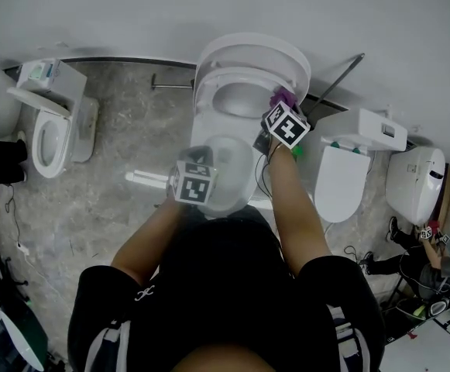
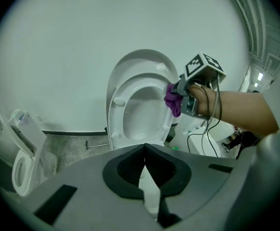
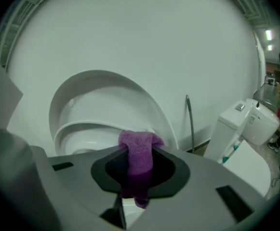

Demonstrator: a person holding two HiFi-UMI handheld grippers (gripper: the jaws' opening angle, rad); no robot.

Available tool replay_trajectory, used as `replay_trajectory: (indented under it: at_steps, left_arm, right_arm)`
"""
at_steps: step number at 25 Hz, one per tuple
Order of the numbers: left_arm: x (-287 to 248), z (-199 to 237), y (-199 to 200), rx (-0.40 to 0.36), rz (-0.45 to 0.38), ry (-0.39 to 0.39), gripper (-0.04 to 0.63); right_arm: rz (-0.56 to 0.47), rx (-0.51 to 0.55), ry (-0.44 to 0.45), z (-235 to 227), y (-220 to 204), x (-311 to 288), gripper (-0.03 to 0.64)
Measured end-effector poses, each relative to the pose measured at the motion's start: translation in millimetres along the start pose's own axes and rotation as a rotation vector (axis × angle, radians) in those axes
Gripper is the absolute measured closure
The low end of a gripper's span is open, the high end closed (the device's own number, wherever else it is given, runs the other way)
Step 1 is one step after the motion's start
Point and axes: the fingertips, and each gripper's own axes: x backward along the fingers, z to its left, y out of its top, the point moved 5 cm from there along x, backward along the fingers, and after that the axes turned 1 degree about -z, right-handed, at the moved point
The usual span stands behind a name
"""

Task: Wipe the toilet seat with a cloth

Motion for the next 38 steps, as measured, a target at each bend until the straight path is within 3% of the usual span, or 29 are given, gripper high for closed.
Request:
replay_trajectory:
  at_steps: [3, 10, 15, 18, 21, 24, 28, 33, 38]
  left_arm:
    - [8, 5, 0, 0.001, -0.012, -0.004, 0.589]
    - [20, 20, 17, -0.006, -0.085, -0.010, 0.588]
    - [26, 17, 57, -0.093, -0.156, -0.047, 0.588]
    - [23, 7, 89, -0.240, -0.192, -0.100, 0.588]
    - [15, -13, 126, -0.456, -0.243, -0.152, 0.569]
    - [1, -27, 160, -0.715, -0.282, -0.126, 0.518]
    - [-26, -40, 187, -1.015, -0.242, -0.075, 0.455]
    - [-67, -36, 201, -1.184, -0.157, -0.014, 0.451]
    - [-92, -25, 202, -1.194, -0.113, 0.038, 0.453]
  right_arm:
    - [0.002, 0.013, 0.013, 15, 3, 1, 0.538]
    - [-0.050, 0.141, 0.162, 51, 5, 30, 0.538]
    - [-0.066, 0.182, 0.224, 47, -9, 76, 0.538]
    - [-0.065, 0.178, 0.236, 30, -16, 103, 0.538]
    - [-0.078, 0.154, 0.226, 7, -17, 123, 0.538]
    - [-0.099, 0.142, 0.198, -15, -16, 143, 0.538]
    - [-0.110, 0.137, 0.154, -39, -23, 167, 0.538]
    - [-0.097, 0.144, 0.125, -59, -32, 185, 0.538]
    - [-0.082, 0.104, 0.104, -76, -40, 198, 0.538]
